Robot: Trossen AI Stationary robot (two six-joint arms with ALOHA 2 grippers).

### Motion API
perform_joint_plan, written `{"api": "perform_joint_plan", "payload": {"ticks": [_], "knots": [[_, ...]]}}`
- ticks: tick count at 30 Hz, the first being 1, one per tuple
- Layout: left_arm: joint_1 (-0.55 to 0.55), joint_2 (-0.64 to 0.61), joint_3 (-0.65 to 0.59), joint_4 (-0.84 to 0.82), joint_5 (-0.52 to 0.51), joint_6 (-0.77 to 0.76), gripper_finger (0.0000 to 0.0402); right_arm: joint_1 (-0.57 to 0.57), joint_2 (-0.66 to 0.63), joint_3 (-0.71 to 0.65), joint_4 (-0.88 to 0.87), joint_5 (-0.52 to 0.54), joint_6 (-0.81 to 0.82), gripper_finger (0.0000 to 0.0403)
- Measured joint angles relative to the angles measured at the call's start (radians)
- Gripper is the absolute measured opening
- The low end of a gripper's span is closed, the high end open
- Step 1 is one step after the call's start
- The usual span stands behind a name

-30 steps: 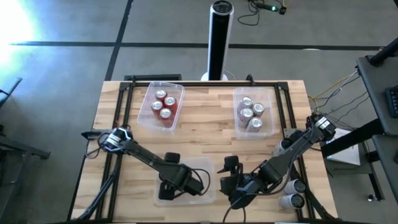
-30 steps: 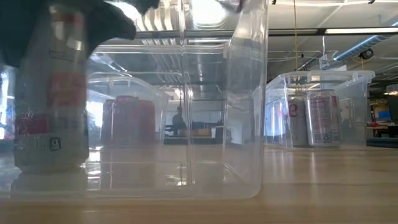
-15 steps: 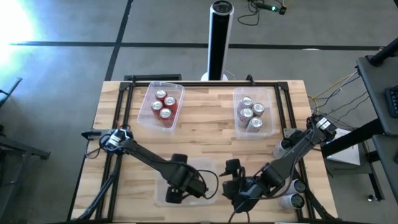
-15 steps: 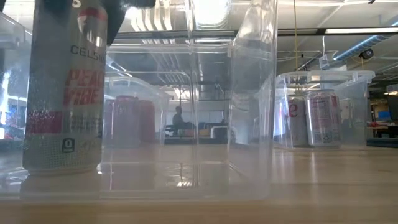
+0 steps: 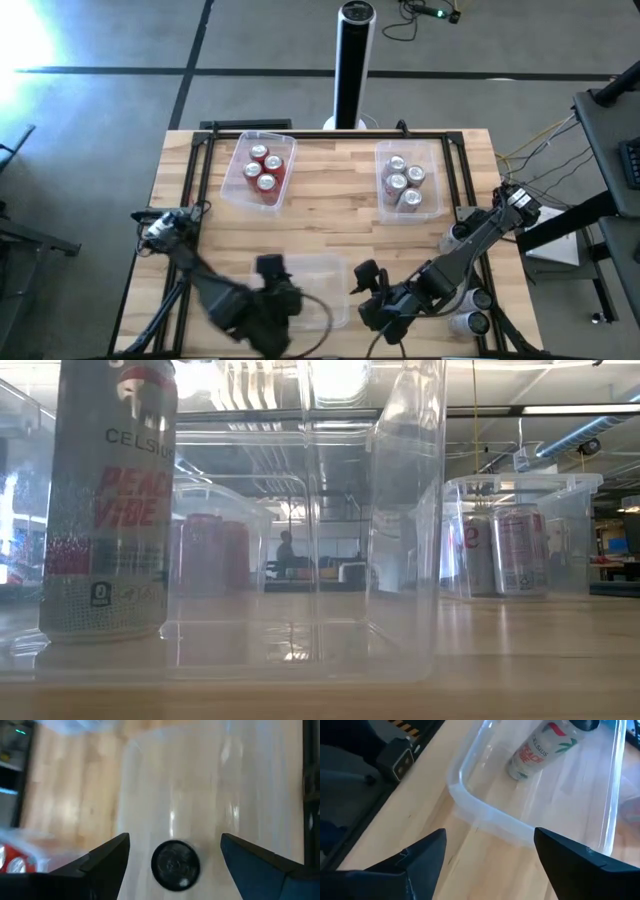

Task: Sort soda cans
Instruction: Adjust the middle transparent bin on the table

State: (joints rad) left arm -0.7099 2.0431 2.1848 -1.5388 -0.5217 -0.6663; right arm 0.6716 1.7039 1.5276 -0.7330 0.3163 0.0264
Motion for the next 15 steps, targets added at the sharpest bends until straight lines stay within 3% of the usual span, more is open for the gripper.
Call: {"api": "perform_joint_plan", "payload": {"ticks": [4, 15], "knots": [[-0.106, -0.047, -0.026, -0.020, -0.130, -0.238, 0.0297, -0.015, 0.000, 0.000, -0.033, -0.002, -0.024, 0.0289], [-0.353, 0.016, -0.055, 0.121, -0.089, -0.748, 0.0297, -0.017, 0.000, 0.000, -0.062, -0.002, 0.089, 0.0304]]}}
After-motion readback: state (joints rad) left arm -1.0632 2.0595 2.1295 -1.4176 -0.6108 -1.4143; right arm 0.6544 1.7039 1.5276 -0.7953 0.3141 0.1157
